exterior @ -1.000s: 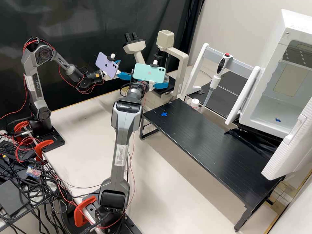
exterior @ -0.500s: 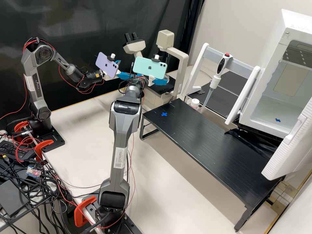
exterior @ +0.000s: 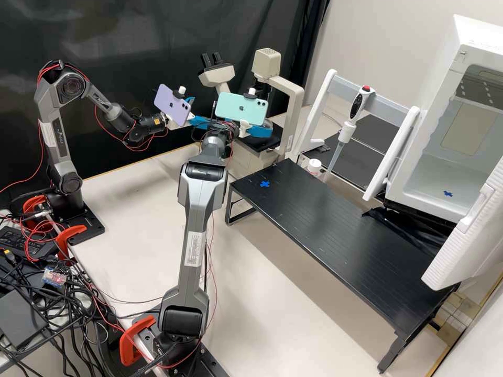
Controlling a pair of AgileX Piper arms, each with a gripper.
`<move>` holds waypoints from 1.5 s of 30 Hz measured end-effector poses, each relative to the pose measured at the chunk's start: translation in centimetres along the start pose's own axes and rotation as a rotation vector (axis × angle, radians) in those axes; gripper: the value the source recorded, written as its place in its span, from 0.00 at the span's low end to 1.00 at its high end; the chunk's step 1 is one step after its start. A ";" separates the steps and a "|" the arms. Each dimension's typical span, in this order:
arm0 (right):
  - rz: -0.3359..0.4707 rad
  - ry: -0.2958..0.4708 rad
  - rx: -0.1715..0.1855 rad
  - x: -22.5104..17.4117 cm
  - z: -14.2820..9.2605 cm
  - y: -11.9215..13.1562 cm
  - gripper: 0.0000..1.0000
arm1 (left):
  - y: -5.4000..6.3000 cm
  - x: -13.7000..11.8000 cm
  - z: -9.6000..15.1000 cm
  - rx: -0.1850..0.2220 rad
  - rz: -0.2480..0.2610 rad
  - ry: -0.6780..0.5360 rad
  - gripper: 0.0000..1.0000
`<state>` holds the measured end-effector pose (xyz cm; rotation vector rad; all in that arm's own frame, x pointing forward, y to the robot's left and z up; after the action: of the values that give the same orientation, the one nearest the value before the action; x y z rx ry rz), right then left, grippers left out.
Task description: Move the petri dish to the bench
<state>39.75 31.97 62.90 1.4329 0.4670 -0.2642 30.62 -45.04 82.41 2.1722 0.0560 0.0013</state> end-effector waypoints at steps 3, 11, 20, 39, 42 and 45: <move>-0.002 -0.012 0.000 0.8 0.5 -0.3 1.00 | 0.0 0.0 0.0 0.000 0.000 0.000 1.00; 0.007 -0.013 -0.003 1.9 0.5 -0.6 1.00 | 0.0 0.0 0.0 0.000 0.000 0.000 1.00; 0.003 -0.028 -0.006 2.7 1.3 -1.0 1.00 | 0.0 0.0 0.0 0.000 0.000 0.000 1.00; -0.009 -0.041 -0.008 3.4 1.9 -1.9 1.00 | 0.0 0.0 0.0 0.000 0.000 0.000 1.00; -0.014 -0.047 -0.009 3.5 2.2 -2.2 1.00 | 0.0 0.0 0.0 0.000 0.000 0.000 1.00; -0.018 -0.050 0.000 3.6 2.3 -2.4 0.00 | 0.0 0.0 0.0 0.000 0.000 0.000 1.00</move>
<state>42.22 29.74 59.30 1.4192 0.4386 -0.3137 30.62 -45.04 82.41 2.1722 0.0560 0.0013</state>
